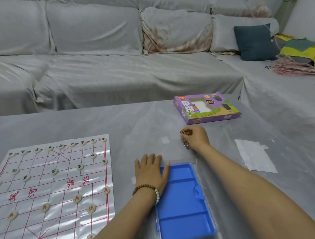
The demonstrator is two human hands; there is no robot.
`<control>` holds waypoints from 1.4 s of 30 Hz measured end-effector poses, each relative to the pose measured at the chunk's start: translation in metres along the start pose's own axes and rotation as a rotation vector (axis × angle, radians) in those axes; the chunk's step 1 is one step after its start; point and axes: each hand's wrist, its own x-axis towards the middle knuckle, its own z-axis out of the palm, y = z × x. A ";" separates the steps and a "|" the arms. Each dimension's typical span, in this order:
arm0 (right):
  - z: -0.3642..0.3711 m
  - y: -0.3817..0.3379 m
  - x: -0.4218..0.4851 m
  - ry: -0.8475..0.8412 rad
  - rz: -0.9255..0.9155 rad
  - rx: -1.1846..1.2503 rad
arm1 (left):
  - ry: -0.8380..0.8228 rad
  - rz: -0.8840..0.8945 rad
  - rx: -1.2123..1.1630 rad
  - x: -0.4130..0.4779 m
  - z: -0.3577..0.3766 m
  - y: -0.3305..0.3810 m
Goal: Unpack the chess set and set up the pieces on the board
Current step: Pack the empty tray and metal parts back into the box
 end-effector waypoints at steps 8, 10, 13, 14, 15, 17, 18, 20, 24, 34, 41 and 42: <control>-0.074 -0.040 -0.083 -0.075 0.208 0.579 | 0.043 0.105 -0.162 -0.057 -0.006 0.001; -0.092 -0.047 -0.125 -0.168 0.218 0.556 | 0.007 0.111 -0.181 -0.077 -0.004 -0.003; -0.107 -0.046 -0.184 -0.332 0.219 0.417 | -0.046 0.117 -0.182 -0.104 0.002 -0.008; -0.108 -0.043 -0.202 -0.378 0.220 0.376 | -0.052 0.123 -0.174 -0.111 0.005 -0.008; -0.108 -0.039 -0.218 -0.414 0.221 0.336 | -0.055 0.130 -0.168 -0.117 0.007 -0.008; -0.106 -0.029 -0.243 -0.445 0.212 0.272 | -0.056 0.132 -0.163 -0.124 0.009 -0.008; -0.106 -0.024 -0.252 -0.441 0.195 0.244 | -0.055 0.129 -0.160 -0.126 0.009 -0.008; -0.105 -0.016 -0.265 -0.434 0.149 0.182 | -0.053 0.124 -0.152 -0.128 0.009 -0.008; -0.099 -0.006 -0.273 -0.456 0.088 0.065 | -0.066 0.122 -0.130 -0.127 0.008 -0.008; -0.105 0.003 -0.212 -0.233 0.088 0.198 | -0.011 0.109 -0.132 -0.097 0.001 -0.010; -0.059 0.009 -0.124 -0.199 0.199 0.150 | -0.004 0.111 -0.076 -0.056 0.001 -0.008; -0.053 0.009 -0.111 -0.209 0.207 0.136 | 0.006 0.111 -0.073 -0.050 0.001 -0.008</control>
